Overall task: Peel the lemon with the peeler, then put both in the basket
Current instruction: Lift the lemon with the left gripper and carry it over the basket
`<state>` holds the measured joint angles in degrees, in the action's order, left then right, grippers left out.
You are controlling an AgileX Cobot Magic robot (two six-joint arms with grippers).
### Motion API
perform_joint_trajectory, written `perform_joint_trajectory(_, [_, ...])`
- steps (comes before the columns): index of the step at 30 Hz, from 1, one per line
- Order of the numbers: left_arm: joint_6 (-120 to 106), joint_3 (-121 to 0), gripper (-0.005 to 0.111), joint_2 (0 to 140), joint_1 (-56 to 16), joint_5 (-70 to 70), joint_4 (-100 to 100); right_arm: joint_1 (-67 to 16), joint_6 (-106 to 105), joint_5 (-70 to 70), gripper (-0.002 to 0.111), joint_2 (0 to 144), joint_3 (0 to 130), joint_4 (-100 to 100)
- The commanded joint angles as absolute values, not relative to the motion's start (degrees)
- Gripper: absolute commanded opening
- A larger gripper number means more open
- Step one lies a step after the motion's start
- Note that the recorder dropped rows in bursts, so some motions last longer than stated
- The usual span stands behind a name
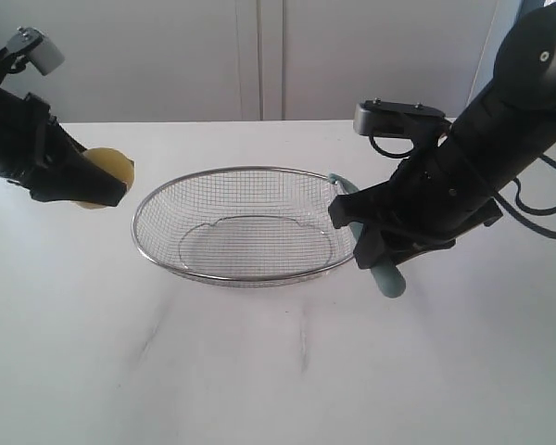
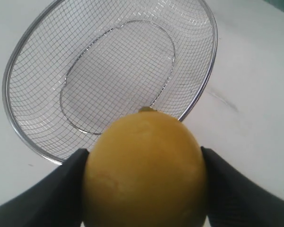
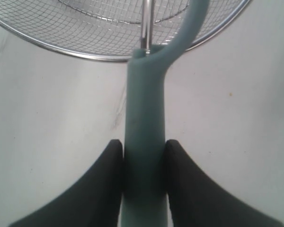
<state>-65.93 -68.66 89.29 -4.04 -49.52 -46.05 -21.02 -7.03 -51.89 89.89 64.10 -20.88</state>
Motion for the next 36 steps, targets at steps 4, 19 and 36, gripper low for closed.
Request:
perform_joint_trajectory(4, [-66.4,-68.8,0.0,87.3,-4.1,-52.3,-49.3,-20.6,-7.4,-52.6,0.0,89.3,63.9,-21.3])
perform_joint_trajectory(19, [-68.0,-68.8,0.0,86.3,-21.3,-40.5,-50.0,-20.6,-7.6,-50.8,0.0,89.3,63.9,-22.4])
perform_joint_trajectory(36, [-82.7,-68.7,0.0,86.4,-25.4,-37.6,-69.3,-20.6,-10.9,-50.8,0.0,89.5,63.9,-20.5])
